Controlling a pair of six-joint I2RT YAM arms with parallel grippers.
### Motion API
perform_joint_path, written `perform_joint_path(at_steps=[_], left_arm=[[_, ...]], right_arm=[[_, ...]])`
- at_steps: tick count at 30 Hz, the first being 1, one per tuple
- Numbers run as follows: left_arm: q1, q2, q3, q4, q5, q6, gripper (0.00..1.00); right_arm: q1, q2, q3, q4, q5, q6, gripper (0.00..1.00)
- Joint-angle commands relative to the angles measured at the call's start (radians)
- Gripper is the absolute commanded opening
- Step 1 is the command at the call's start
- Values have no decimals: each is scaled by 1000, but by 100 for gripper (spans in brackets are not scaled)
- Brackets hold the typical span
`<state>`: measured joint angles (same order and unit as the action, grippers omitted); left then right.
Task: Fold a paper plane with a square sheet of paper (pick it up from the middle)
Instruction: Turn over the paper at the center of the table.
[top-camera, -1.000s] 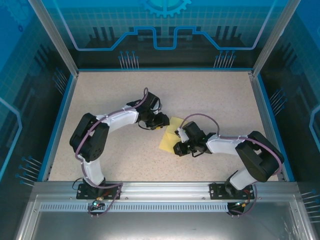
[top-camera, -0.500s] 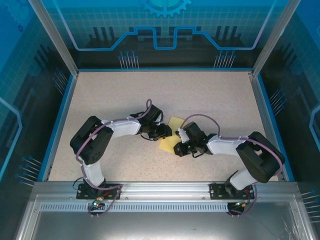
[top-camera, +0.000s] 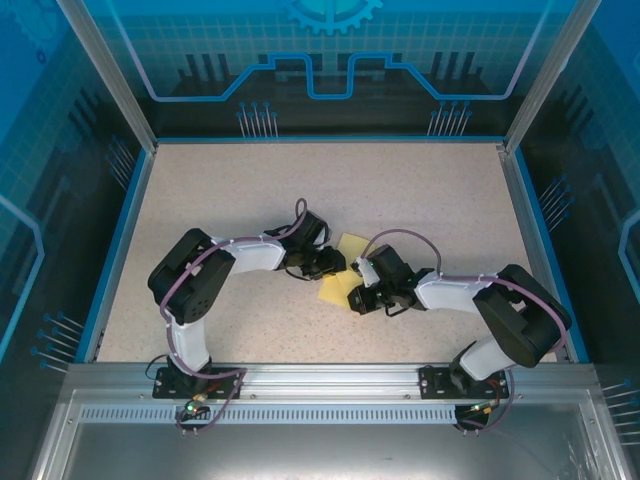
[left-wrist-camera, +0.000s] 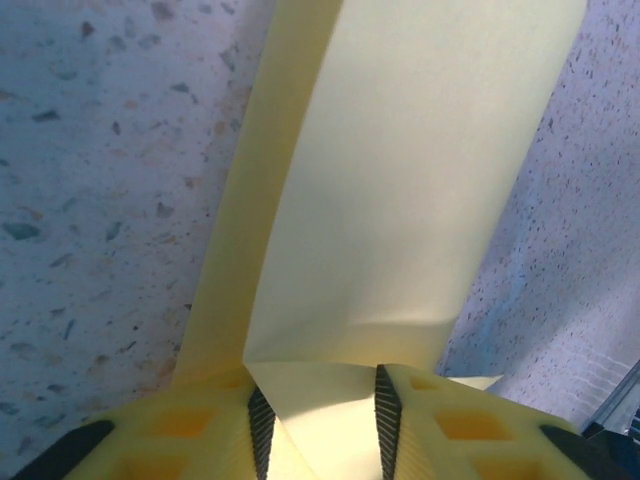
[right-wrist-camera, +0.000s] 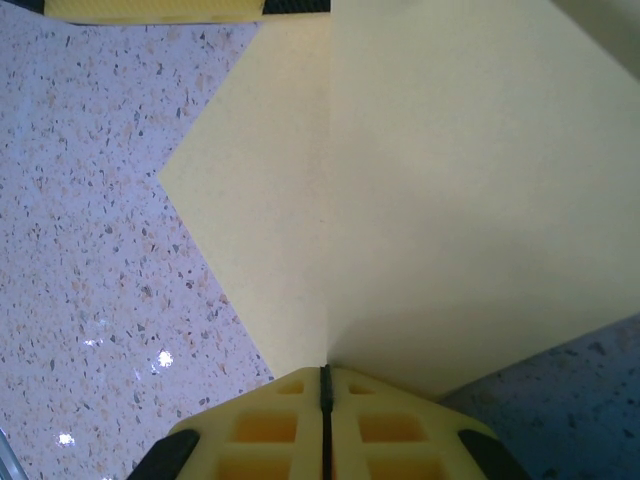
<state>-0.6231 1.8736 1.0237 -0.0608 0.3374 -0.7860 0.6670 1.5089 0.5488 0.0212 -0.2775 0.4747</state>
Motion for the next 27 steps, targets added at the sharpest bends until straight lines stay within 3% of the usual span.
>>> perform_joint_path(at_steps=[1,15,27], left_arm=[[-7,-11,-13,19,18,-1,29],[-6,-28,7,-35,12,26,13],[-3,-94,45,-121,0,67,5]], right_arm=[[-7,11,-33,-90,-8,8,8],[-17,-11,-23,-90,-20,11,8],[-91,-189,6,-162,-71,16,18]])
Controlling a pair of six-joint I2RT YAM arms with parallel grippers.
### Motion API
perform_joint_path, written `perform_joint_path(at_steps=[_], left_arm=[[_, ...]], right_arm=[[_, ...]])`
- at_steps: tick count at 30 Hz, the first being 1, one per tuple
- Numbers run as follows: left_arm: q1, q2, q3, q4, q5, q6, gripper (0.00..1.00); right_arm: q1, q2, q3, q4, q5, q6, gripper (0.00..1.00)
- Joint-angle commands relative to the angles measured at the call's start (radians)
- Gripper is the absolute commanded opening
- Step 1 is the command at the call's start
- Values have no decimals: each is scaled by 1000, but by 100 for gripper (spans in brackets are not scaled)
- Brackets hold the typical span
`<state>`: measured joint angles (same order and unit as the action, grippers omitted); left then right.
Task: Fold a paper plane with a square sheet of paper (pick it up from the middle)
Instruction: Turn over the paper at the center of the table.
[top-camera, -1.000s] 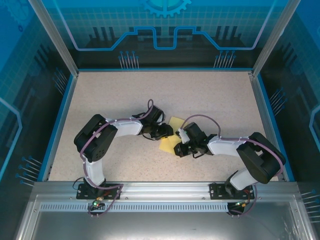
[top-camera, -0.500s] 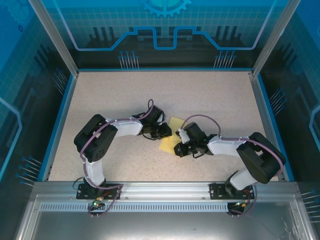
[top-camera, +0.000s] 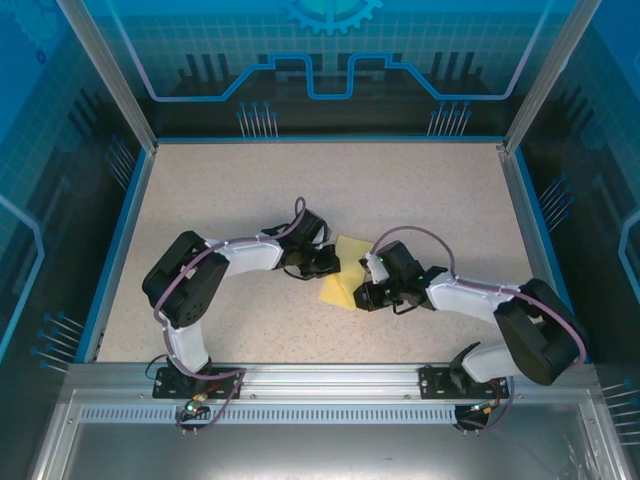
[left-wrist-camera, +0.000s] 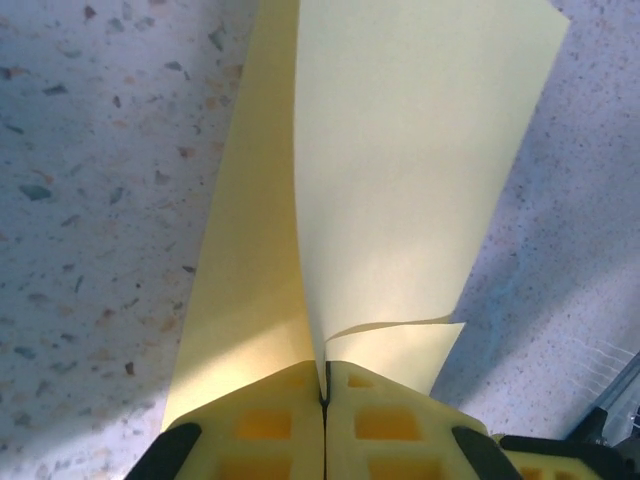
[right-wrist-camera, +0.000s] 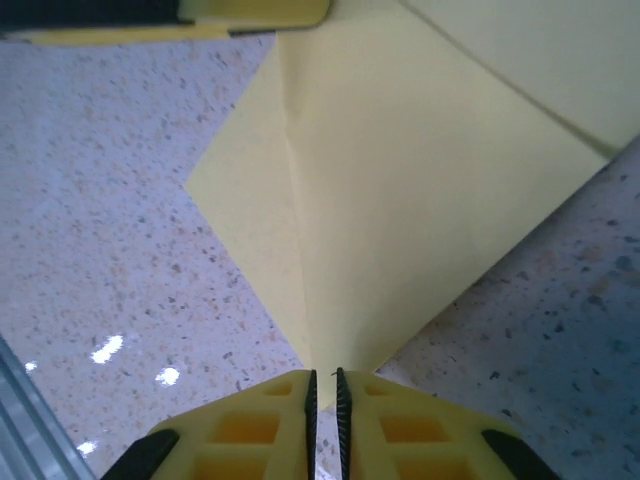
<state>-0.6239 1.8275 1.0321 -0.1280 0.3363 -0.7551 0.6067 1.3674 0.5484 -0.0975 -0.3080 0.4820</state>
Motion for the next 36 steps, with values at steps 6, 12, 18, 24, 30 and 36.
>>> perform_joint_path(at_steps=[6,12,18,24,30,36], left_arm=[[10,-93,53,-80,15,30,5],[32,-132,74,-87,39,-1,5],[52,-161,77,-56,85,-43,5],[61,-172,59,23,143,-112,5],[64,-192,74,33,166,-141,5],[65,-201,97,23,182,-146,5]], right_arm=[[-131,-103,-39,68,-184,97,35],[-187,-106,-107,269,-284,267,58],[-199,-123,-153,417,-298,409,70],[-203,-114,-193,530,-265,543,73],[-214,-85,-209,613,-264,621,75],[-216,-45,-215,745,-285,720,77]])
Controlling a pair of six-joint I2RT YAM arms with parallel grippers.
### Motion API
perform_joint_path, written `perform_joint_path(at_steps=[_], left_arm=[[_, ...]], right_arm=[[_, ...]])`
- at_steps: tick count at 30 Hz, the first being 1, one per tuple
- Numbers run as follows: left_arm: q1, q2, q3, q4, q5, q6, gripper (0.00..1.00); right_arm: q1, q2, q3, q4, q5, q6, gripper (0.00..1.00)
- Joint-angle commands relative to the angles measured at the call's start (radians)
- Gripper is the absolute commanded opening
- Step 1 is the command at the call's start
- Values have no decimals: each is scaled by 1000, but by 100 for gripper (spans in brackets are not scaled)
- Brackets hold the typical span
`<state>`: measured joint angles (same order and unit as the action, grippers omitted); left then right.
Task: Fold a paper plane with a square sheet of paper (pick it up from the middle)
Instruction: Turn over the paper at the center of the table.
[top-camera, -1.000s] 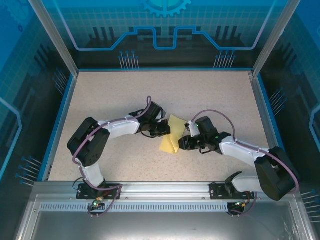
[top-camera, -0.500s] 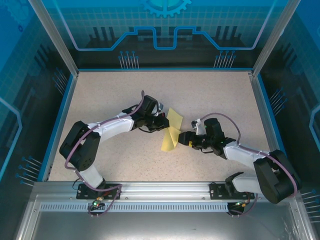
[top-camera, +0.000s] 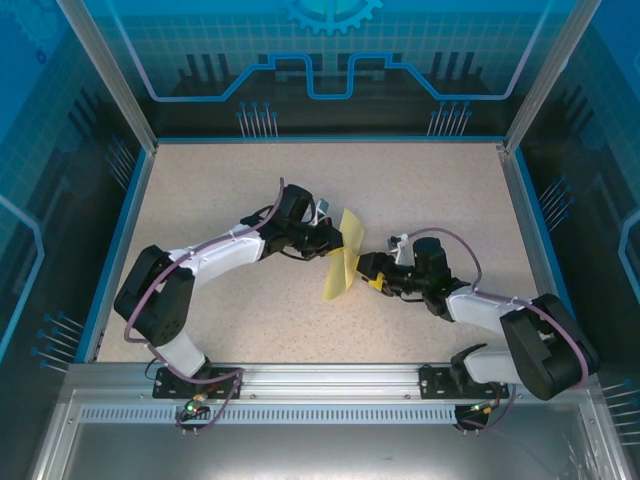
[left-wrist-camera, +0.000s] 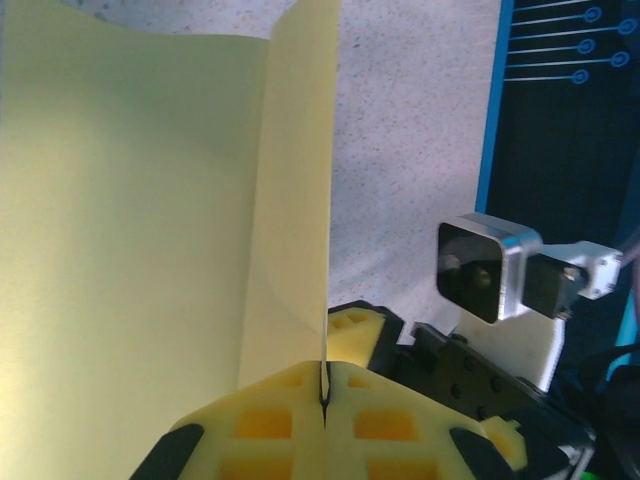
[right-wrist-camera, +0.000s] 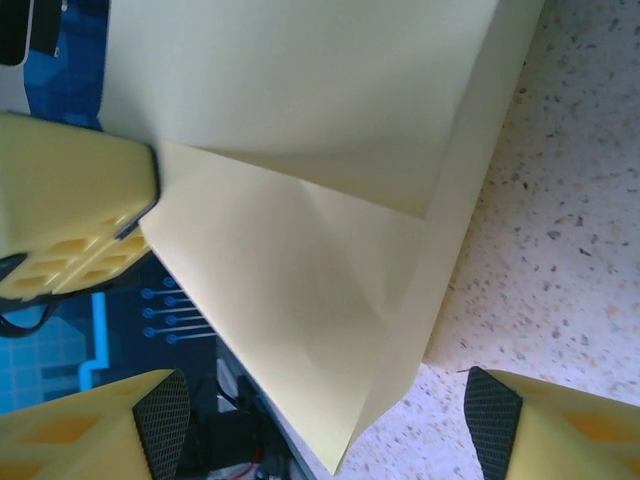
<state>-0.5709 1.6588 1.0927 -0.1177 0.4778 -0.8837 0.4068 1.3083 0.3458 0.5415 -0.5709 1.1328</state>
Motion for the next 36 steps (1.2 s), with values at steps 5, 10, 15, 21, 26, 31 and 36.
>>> perform_joint_path(at_steps=[5,10,15,21,26,31,36], left_arm=[[14,-42,38,26,45,-37,5],[18,-43,35,34,52,-46,5],[21,-43,2,80,62,-74,5],[25,-44,-35,99,63,-75,5],[29,-40,-63,116,64,-75,5],[43,-36,-87,123,62,-69,5],[49,-32,-103,137,68,-67,5]], right_arm=[[-16,21,-15,115,-17,89,77],[-20,39,-22,181,-24,136,77],[-20,53,-18,226,-34,163,75],[-22,75,-7,290,-56,203,68],[-23,66,2,260,-64,191,54],[-29,46,5,224,-70,174,48],[-39,30,-1,200,-75,164,42]])
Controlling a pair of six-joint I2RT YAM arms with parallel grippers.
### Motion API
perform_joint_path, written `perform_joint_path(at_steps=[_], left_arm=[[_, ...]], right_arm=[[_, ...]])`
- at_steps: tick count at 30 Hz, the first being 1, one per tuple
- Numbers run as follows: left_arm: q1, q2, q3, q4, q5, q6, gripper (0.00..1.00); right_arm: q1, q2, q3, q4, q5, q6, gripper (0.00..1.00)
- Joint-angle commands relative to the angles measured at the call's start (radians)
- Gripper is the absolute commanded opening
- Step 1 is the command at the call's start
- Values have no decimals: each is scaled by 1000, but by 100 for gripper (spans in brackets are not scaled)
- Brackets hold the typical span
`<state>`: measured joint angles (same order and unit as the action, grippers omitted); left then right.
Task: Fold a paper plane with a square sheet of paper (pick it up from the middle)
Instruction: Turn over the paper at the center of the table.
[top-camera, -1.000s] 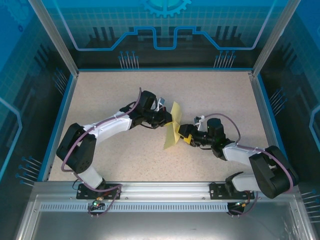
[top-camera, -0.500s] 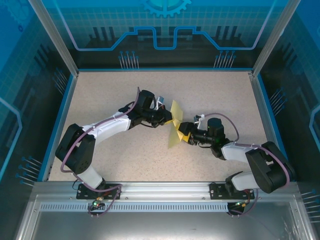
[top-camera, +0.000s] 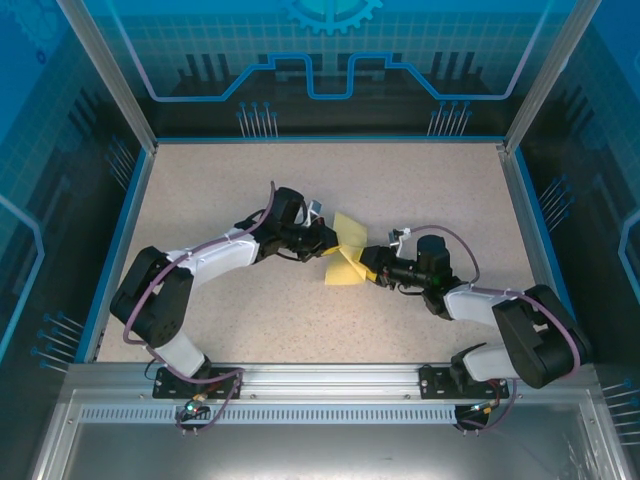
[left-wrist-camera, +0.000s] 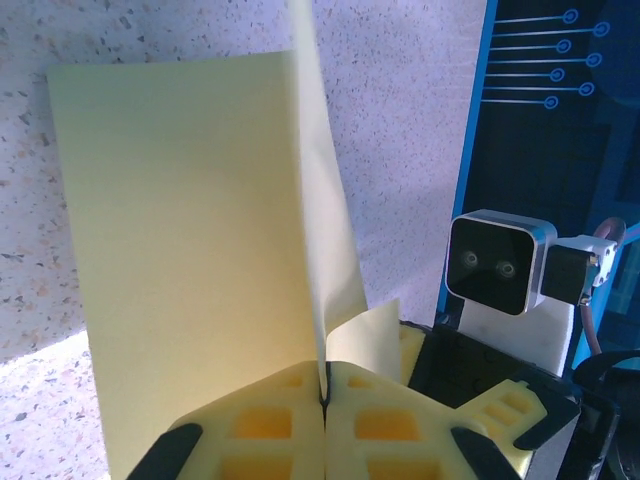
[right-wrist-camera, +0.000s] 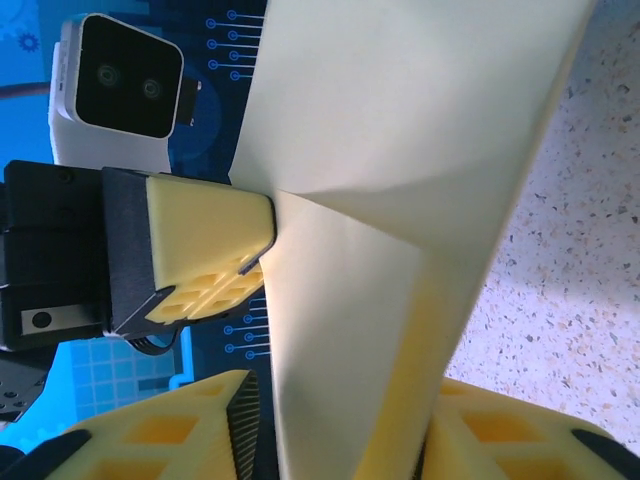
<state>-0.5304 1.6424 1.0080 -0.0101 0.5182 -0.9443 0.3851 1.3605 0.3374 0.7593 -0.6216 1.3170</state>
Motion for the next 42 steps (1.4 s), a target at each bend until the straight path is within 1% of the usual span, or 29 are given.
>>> perform_joint_path(at_steps=[1,10,17,23,27,29,30,32,35,36,38,40,42], left_arm=[[10,-15,-21,32,28,-6,5],[12,-18,-43,44,35,-3,9],[20,-10,-57,48,33,0,11],[20,-5,-59,52,37,3,14],[22,-7,-48,34,37,15,21],[22,-7,-42,21,29,25,25],[25,-7,-39,12,26,32,29],[31,-10,-29,-11,18,52,37],[44,-22,15,-104,-10,118,49],[48,-28,38,-151,-33,150,53],[56,-34,88,-241,-72,208,60],[62,-37,132,-320,-109,260,65],[73,-39,166,-378,-130,299,68]], right_arm=[[-18,-23,8,-21,-25,-21,40],[-24,-12,10,-24,-31,-25,31],[-26,-20,14,-38,-36,-32,26],[-28,-20,17,-65,-38,-48,19],[-28,-21,27,-96,-36,-70,13],[-28,-25,36,-119,-35,-86,11],[-28,-28,42,-137,-33,-98,11],[-28,-44,66,-229,-28,-150,9],[-28,-78,148,-485,11,-302,5],[-25,-91,189,-633,43,-383,4],[-20,-113,267,-851,125,-511,4],[-18,-128,336,-1014,203,-607,3],[0,-133,414,-1177,317,-705,2]])
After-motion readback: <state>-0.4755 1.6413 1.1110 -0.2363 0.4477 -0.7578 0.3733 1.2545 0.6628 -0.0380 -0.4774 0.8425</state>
